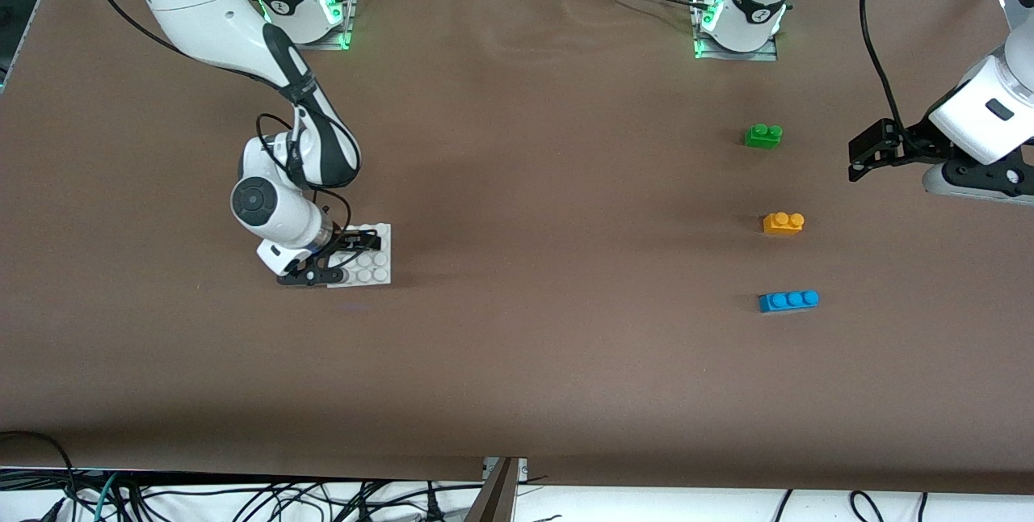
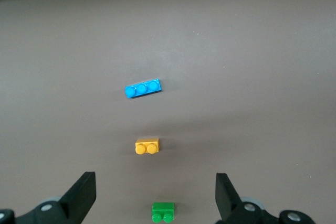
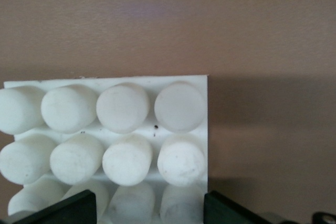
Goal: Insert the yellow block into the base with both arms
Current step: 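Slide the white base plate toward the table middle with the right gripper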
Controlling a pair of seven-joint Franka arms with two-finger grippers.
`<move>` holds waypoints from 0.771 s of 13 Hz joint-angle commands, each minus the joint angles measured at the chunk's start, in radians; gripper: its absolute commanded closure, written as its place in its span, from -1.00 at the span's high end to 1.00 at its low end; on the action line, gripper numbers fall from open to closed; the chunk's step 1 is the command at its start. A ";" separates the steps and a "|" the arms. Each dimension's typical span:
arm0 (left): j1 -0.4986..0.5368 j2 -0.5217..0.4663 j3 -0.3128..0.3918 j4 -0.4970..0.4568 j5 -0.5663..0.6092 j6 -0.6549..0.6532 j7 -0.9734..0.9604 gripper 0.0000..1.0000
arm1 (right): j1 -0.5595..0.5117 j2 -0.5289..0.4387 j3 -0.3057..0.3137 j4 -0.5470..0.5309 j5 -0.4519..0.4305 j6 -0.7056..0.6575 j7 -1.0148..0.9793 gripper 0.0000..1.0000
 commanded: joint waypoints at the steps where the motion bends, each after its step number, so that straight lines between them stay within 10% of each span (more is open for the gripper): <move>1: -0.010 -0.011 0.015 -0.003 -0.022 -0.001 0.010 1.00 | 0.058 0.074 0.010 0.038 0.024 0.025 0.091 1.00; 10: -0.010 -0.013 0.015 -0.003 -0.022 -0.006 0.011 1.00 | 0.219 0.120 0.010 0.136 0.026 0.025 0.346 1.00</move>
